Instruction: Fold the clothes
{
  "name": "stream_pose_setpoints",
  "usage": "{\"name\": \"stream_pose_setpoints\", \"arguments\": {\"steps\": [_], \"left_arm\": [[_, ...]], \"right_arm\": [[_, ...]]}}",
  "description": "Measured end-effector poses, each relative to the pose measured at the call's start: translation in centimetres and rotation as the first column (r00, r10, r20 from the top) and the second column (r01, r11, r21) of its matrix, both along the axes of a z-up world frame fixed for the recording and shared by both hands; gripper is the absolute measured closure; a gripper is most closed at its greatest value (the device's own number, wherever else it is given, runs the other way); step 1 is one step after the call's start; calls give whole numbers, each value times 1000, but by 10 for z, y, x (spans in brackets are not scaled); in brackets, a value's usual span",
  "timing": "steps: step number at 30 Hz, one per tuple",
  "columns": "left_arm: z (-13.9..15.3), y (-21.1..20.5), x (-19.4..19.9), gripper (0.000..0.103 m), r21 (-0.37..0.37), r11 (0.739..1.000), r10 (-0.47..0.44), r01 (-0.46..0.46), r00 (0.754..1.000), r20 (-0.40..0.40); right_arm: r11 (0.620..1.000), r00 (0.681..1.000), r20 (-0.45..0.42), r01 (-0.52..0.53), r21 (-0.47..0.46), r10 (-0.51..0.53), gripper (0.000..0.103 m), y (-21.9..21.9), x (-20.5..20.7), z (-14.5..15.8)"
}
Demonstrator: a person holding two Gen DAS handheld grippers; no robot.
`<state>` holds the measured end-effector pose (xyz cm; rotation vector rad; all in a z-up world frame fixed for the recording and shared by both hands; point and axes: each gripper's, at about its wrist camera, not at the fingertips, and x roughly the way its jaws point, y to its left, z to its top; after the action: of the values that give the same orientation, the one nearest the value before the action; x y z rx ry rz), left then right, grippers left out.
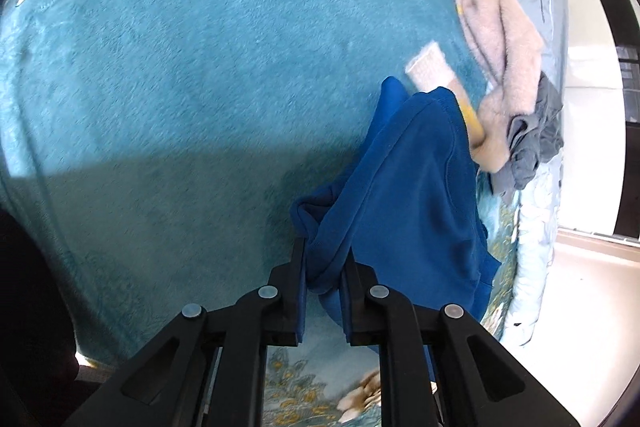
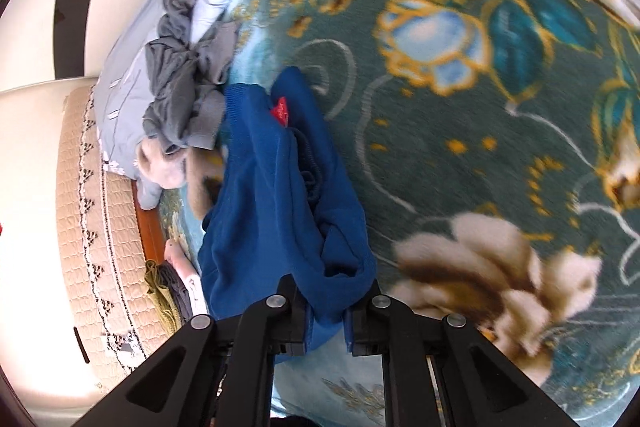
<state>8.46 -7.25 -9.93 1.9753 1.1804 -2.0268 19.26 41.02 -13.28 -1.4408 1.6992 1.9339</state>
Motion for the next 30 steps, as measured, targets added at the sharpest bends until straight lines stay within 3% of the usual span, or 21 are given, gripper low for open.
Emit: {"name": "stream_pose_setpoints", "arguments": {"steps": [11,14,16,20,23,26,27,30], "left_arm": [[-31,-3,-1,81,-32,999,-5,10,990,142],[-27,-6,0,69,-23,1000,0,3,992,123],[-21,-9,0,53,-21,1000,10,-8,996,88],[-8,-17,-5,49,-50,998,33,-33,999,8],[4,-5,-21,45,-106,991,-85,76,993,-84],[5,18,-43,45,-207,945,-281,255,954,-109],[0,21,-50,45,-213,935,-310,284,945,-100],[-20,22,-71,45,-166,938,-321,306,944,-75]], "right_arm": [[998,996,70,-55,-20,56,85,4,-1,-19],[996,993,79,-93,-3,93,78,8,0,-11],[990,988,80,-135,41,132,75,11,0,-2],[962,979,111,-191,194,172,67,16,-8,20],[935,982,109,-183,304,157,67,21,-19,36],[928,987,85,-158,338,137,67,27,-29,46],[928,987,82,-157,338,138,67,28,-33,48],[923,985,80,-171,346,152,67,26,-43,52]]}}
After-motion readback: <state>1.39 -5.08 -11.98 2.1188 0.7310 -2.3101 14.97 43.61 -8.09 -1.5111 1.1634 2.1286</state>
